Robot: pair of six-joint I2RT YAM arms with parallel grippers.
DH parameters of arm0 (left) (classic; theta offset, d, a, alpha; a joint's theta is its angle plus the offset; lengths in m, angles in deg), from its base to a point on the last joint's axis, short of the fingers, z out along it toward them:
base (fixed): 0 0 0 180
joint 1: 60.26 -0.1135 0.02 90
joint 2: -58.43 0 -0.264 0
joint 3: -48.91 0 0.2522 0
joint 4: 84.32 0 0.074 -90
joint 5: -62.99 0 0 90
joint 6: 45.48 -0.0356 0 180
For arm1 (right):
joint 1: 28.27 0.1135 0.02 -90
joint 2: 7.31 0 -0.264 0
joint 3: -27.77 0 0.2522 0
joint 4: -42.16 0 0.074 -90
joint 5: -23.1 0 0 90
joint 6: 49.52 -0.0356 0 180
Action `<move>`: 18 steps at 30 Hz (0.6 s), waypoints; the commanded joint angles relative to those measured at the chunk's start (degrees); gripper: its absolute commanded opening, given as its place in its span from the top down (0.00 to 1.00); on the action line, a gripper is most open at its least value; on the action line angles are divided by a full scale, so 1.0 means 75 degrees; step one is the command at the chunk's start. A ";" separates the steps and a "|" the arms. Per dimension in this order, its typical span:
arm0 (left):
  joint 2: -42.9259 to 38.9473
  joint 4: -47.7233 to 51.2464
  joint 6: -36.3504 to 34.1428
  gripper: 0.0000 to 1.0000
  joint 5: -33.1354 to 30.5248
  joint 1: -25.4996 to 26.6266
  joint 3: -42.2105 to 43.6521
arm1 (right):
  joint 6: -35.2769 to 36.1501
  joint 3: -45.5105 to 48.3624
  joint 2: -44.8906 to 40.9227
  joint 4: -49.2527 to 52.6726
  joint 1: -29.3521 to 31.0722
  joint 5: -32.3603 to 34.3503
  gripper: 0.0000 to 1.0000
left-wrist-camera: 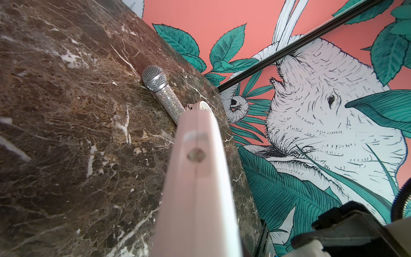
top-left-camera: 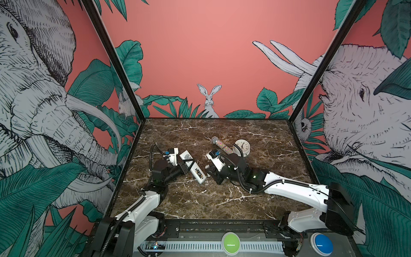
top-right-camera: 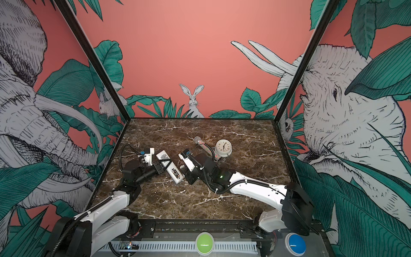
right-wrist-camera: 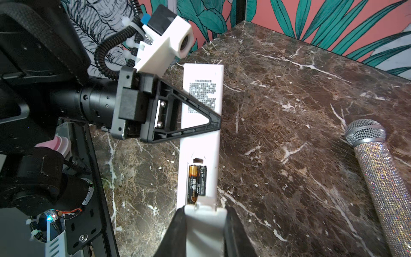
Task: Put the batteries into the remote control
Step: 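Carry the battery cover with the right gripper to the remote's compartment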
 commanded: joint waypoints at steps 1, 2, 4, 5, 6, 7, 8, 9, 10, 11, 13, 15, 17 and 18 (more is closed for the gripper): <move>-0.0241 -0.0422 0.0201 1.00 0.0047 -0.0035 -0.0020 | 0.0004 -0.0032 0.0162 -0.0839 0.0127 -0.0153 0.96; -0.0244 -0.0419 0.0221 1.00 0.0058 -0.0020 -0.0033 | 0.0012 -0.0032 0.0195 -0.0885 0.0141 -0.0139 0.97; -0.0254 -0.0424 0.0250 1.00 0.0049 -0.0025 -0.0056 | 0.0021 -0.0044 0.0276 -0.0986 0.0185 -0.0114 0.97; -0.0253 -0.0425 0.0247 1.00 0.0058 -0.0020 -0.0068 | 0.0026 -0.0038 0.0313 -0.1036 0.0204 -0.0092 0.97; -0.0256 -0.0440 0.0253 1.00 0.0058 -0.0024 -0.0062 | 0.0023 -0.0044 0.0352 -0.1095 0.0237 -0.0069 0.97; -0.0262 -0.0458 0.0285 1.00 0.0040 -0.0023 -0.0057 | 0.0035 -0.0036 0.0407 -0.1142 0.0262 -0.0056 0.97; -0.0260 -0.0488 0.0301 1.00 0.0037 -0.0018 -0.0039 | 0.0040 -0.0063 0.0454 -0.1162 0.0283 -0.0046 0.98; -0.0266 -0.0512 0.0338 1.00 0.0030 -0.0025 -0.0024 | 0.0059 -0.0084 0.0515 -0.1180 0.0305 -0.0033 0.98; -0.0264 -0.0554 0.0363 1.00 0.0036 -0.0011 -0.0010 | 0.0077 -0.0112 0.0580 -0.1186 0.0329 -0.0014 0.98; -0.0287 -0.0552 0.0378 1.00 0.0047 -0.0027 0.0010 | 0.0102 -0.0130 0.0619 -0.1202 0.0348 -0.0006 0.98; -0.0334 -0.0547 0.0390 1.00 0.0035 -0.0021 0.0014 | 0.0123 -0.0141 0.0731 -0.1261 0.0378 0.0010 0.98; -0.0366 -0.0511 0.0381 1.00 0.0034 -0.0024 0.0016 | 0.0140 -0.0127 0.0815 -0.1326 0.0397 0.0027 0.98; -0.0413 -0.0469 0.0360 1.00 0.0046 -0.0018 0.0023 | 0.0147 -0.0083 0.0853 -0.1407 0.0391 0.0062 0.98; -0.0432 -0.0448 0.0355 1.00 0.0041 -0.0019 0.0023 | 0.0153 -0.0060 0.0875 -0.1432 0.0392 0.0084 0.98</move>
